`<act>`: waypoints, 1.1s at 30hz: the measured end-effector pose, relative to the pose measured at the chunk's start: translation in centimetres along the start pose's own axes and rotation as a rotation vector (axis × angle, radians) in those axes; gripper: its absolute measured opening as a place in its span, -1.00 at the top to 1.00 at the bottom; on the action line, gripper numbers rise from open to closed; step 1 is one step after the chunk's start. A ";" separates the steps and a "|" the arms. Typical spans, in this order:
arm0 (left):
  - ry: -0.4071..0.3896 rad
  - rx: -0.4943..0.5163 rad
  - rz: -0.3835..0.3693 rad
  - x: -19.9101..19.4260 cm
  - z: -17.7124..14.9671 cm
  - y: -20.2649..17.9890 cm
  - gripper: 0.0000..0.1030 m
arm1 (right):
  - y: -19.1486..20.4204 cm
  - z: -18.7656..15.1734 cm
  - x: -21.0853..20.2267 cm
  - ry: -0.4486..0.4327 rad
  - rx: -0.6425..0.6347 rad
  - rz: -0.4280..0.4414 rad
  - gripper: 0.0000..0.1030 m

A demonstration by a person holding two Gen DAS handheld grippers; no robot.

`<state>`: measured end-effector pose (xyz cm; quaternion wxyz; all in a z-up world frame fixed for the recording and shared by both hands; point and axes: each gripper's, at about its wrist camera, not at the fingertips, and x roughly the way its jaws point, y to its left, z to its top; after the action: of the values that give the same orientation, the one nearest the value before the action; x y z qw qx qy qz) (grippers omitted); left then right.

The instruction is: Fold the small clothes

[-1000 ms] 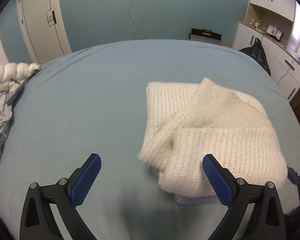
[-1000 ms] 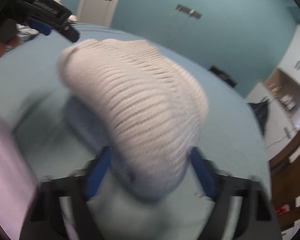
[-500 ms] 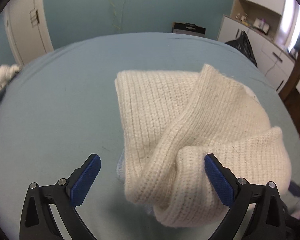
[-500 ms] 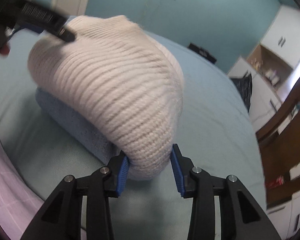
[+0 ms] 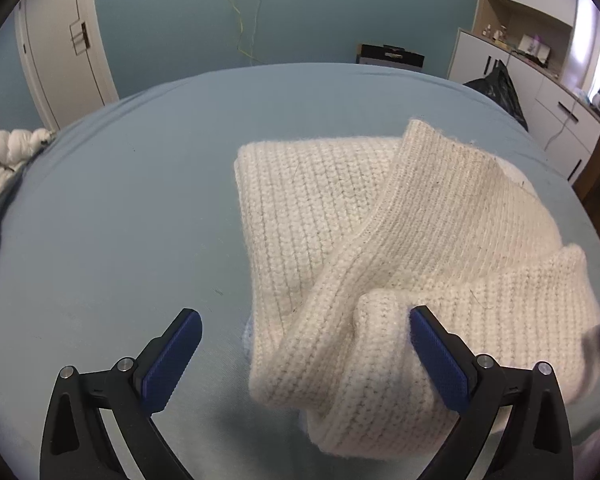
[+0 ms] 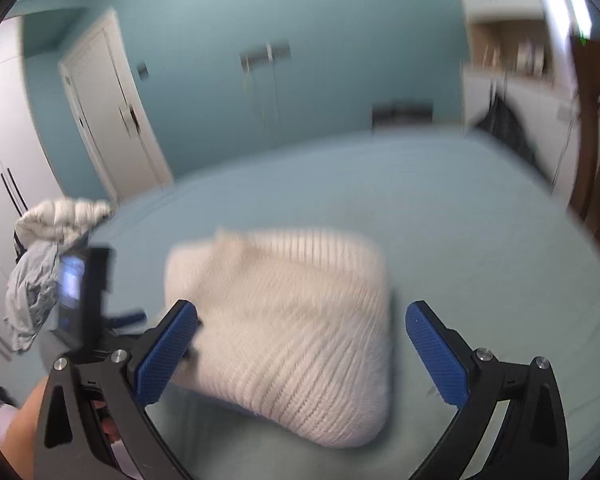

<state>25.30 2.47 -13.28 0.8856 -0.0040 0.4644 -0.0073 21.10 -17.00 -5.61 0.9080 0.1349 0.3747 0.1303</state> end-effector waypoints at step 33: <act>-0.011 0.063 -0.065 -1.5 1.9 -1.0 -1.00 | 0.7 -3.1 7.0 0.152 0.268 0.093 -0.97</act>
<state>25.98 1.52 -10.98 0.8872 0.0086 0.4586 -0.0506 23.60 -13.53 -11.95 0.8437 0.2619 0.4498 0.1310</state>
